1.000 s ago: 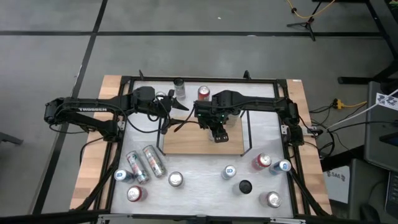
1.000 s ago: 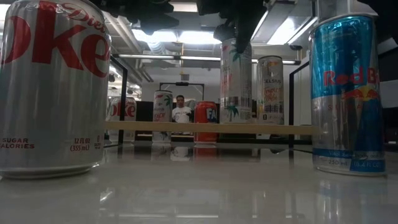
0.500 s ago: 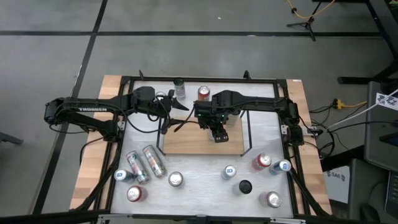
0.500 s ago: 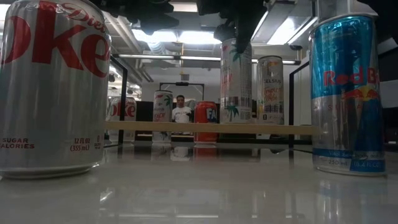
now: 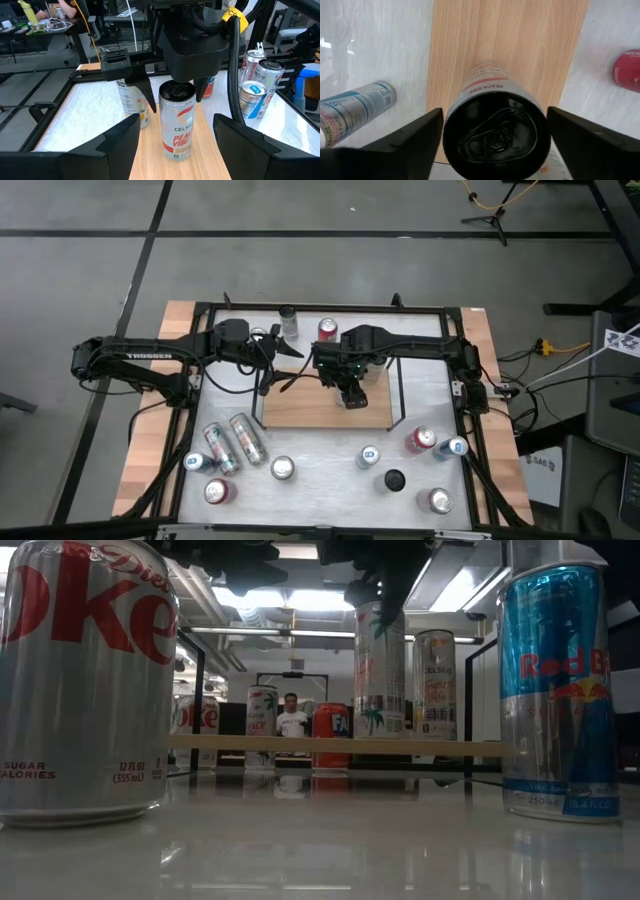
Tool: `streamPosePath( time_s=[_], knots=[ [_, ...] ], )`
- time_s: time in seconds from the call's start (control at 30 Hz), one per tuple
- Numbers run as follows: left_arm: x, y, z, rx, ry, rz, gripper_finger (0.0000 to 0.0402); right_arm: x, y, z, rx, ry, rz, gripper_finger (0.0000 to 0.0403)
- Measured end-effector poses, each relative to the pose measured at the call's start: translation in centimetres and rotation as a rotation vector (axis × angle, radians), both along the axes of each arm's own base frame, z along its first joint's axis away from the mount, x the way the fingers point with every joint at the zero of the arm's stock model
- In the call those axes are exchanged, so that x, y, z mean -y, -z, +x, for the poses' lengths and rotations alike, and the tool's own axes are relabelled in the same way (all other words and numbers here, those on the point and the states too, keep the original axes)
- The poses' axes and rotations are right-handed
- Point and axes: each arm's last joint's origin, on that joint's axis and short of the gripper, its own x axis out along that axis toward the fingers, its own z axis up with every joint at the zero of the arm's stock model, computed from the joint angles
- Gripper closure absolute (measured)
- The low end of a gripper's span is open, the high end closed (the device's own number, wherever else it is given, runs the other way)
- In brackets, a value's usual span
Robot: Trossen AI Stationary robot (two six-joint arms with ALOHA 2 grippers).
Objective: Place canned beverage on shelf
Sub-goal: Put the top right white-pink soda can on the shelf
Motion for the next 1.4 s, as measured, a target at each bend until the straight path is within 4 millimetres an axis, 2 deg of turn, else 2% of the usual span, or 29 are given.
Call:
streamPosePath(
  time_s=[0.13,0.33,0.57,0.7,0.97,1.13,1.4],
  knots=[
    [0.0,0.0,0.0,0.000,0.000,0.000,0.0152,0.0,0.0,0.0,-0.001,0.004,0.001,0.0008],
    [0.0,0.0,0.0,0.002,0.000,0.000,0.0152,0.0,-0.3,-0.2,-0.010,0.006,0.001,0.0026],
    [0.0,-0.3,0.1,0.037,0.001,0.005,0.0152,0.0,-2.9,-0.7,0.043,0.006,0.000,0.0031],
    [0.1,-0.5,0.9,0.094,0.011,0.009,0.0152,-0.1,-4.4,-1.2,0.091,0.006,0.000,0.0032],
    [0.5,-0.1,3.3,0.211,0.034,0.002,0.0152,0.0,-8.7,-4.6,0.208,0.069,-0.015,0.0031],
    [0.4,-1.6,5.4,0.226,0.051,0.001,0.0152,0.0,-10.9,-6.8,0.277,0.117,-0.027,0.0031],
    [-0.1,-3.1,10.2,0.075,0.123,0.011,0.0152,0.0,-12.4,-10.4,0.316,0.133,-0.044,0.0031]
  ],
)
